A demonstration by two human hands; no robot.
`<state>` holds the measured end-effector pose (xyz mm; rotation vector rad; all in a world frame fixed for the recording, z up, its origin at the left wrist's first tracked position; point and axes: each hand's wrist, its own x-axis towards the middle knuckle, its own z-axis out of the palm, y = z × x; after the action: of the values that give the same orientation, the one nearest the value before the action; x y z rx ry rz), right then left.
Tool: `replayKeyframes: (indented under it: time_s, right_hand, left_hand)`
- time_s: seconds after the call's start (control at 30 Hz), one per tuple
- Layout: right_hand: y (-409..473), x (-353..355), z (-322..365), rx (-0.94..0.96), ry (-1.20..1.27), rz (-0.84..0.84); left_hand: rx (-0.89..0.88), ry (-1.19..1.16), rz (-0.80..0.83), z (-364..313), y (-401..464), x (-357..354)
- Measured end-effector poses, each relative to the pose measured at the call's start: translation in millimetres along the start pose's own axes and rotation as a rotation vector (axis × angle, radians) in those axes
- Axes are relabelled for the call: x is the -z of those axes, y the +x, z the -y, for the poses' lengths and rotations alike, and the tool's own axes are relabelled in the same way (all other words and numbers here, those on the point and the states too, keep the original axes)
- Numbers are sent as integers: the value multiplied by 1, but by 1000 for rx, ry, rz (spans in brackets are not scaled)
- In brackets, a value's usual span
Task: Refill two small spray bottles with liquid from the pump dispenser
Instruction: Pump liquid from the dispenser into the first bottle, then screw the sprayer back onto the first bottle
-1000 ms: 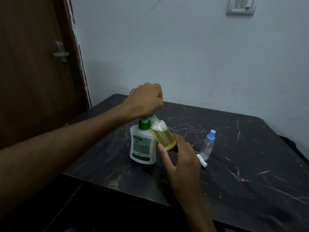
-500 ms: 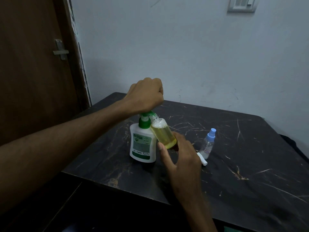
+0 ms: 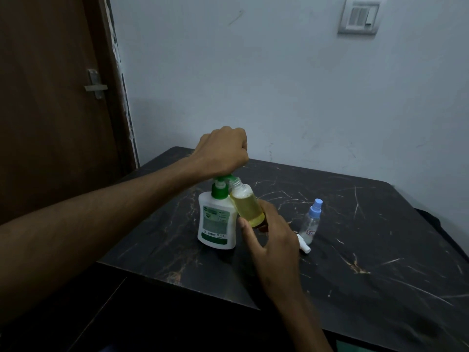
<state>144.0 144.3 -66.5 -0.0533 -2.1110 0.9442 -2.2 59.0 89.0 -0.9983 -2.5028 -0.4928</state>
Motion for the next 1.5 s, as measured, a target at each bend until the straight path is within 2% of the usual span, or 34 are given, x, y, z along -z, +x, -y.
replayKeyframes:
  time_s: [0.27,0.7,0.9,0.97,1.07,1.1,1.13,1.2,1.3,1.37,1.5]
  right_hand:
    - [7,7,7,-22,20,30]
    - [-9,37,21,-272,298,78]
    - [-21,53,25,-357,384,164]
    - [-27,57,25,-363,366,150]
    - [-39,61,26,-367,302,137]
    - [-43,61,28,-369,279,136]
    - [-47,61,29,-365,261,131]
    - [-52,60,34,-342,229,120]
    - [-59,56,38,-340,203,125]
    - [-62,54,40,-344,164,150]
    - [-65,50,41,-323,55,231]
  left_hand:
    - [23,-15,5,1,-2,2]
    - [147,-149,-59,3,-1,8]
    - [149,-290,-68,6,-5,18]
    - [136,-256,-181,8,-9,25]
    - [26,-157,-572,1,-46,37]
    - [-18,-183,-656,-8,-68,38]
    - [-62,-222,-670,-19,-93,35]
    - [-110,-331,-513,-39,-141,14]
    - [2,-508,-239,-56,-187,-32]
    - [81,-634,-175,-58,-199,-54]
    - [186,-832,-168,-59,-203,-70]
